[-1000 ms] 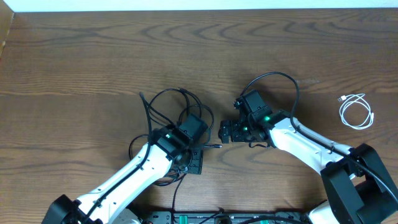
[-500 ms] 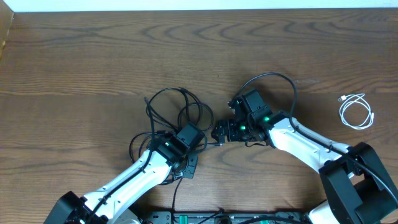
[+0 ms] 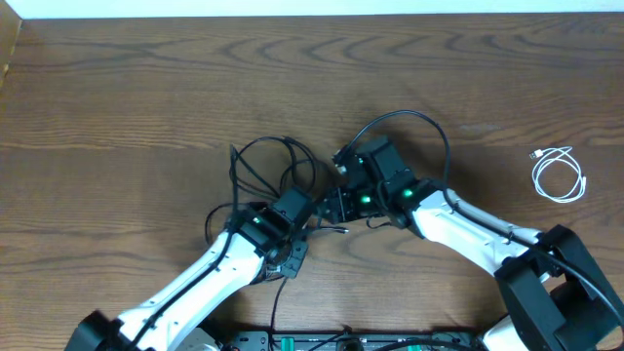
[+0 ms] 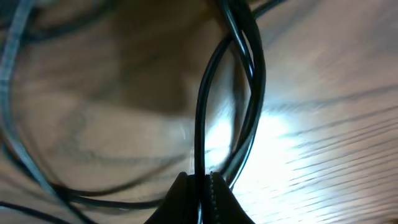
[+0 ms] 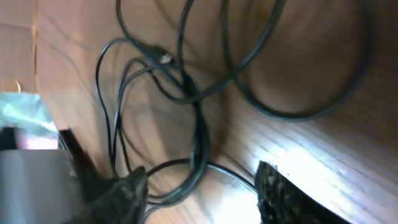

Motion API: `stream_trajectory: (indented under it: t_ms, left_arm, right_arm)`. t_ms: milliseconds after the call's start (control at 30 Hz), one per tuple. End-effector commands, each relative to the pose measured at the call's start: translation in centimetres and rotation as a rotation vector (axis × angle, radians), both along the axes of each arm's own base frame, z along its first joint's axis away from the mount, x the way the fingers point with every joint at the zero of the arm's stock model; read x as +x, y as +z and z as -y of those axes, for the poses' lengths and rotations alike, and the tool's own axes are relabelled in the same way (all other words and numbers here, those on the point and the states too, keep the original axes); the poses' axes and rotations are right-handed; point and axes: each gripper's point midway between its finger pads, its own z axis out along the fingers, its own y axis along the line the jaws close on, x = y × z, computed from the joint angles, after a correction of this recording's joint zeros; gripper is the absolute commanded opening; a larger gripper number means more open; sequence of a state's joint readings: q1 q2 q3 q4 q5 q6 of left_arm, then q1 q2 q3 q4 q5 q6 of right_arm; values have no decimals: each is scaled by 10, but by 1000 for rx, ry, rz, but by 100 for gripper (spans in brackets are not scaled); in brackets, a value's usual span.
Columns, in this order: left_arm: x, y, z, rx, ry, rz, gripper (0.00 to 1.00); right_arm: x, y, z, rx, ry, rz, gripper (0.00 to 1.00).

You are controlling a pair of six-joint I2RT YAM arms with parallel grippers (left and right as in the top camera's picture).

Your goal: Untangle cables

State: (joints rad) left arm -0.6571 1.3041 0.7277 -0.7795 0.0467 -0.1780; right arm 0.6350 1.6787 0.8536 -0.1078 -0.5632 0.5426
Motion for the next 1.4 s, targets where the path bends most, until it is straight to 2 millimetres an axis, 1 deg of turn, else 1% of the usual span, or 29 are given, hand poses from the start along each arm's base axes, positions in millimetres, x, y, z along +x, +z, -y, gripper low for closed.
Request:
stream_trajectory:
  t_ms: [0, 100, 200, 267, 400, 500, 567, 733, 800, 867, 900, 967, 1033, 1100, 1167, 1200, 1300, 1367]
  left_arm:
    - [9, 12, 2, -13, -18, 46, 8]
    - [7, 7, 1, -2, -18, 32, 10]
    - [8, 4, -7, 45, -12, 35, 7]
    - [9, 4, -10, 55, -5, 40, 7]
    - [11, 12, -8, 25, 1, 67, 8]
    - [14, 25, -6, -10, 3, 113, 7]
    - [15, 36, -4, -42, 5, 156, 7]
    - [15, 66, -4, -122, 13, 260, 8]
    - [15, 79, -4, -162, 13, 307, 7]
    - [14, 91, -5, -197, 16, 352, 7]
    - [13, 96, -5, -212, 23, 370, 7]
    - [11, 108, -7, -249, 32, 414, 7]
    - [10, 119, -10, -277, 37, 459, 7]
    - [12, 132, -19, -286, 89, 527, 8]
    - [18, 144, -40, -259, 214, 618, 7]
    - [22, 150, -56, -232, 305, 674, 7]
    - [23, 160, -89, -170, 498, 767, 7]
    - [22, 160, -99, -162, 576, 782, 8]
  right_arm:
    - [0, -9, 0, -54, -39, 15, 57]
    - [-1, -11, -2, -76, -40, 33, 56]
    - [-2, -13, -3, -94, -53, 37, 52]
    - [-2, -15, -3, -98, -56, 35, 52]
    - [-2, -17, -3, -121, -64, 54, 61]
    - [1, -20, -2, -158, -83, 89, 66]
    - [1, -21, -2, -180, -89, 111, 69]
    - [-1, -19, -11, -196, -87, 168, 71]
    - [0, -19, -14, -208, -94, 198, 67]
    - [1, -19, -14, -224, -110, 220, 56]
    - [2, -19, -13, -232, -122, 222, 52]
    - [3, -21, -9, -252, -140, 225, 50]
    - [4, -25, -4, -281, -150, 224, 52]
    - [2, -29, 2, -313, -155, 216, 53]
    - [-2, -33, 8, -344, -154, 200, 53]
    - [-3, -36, 12, -364, -155, 193, 53]
    - [-6, -41, 20, -400, -161, 178, 52]
    - [-6, -42, 23, -412, -182, 167, 52]
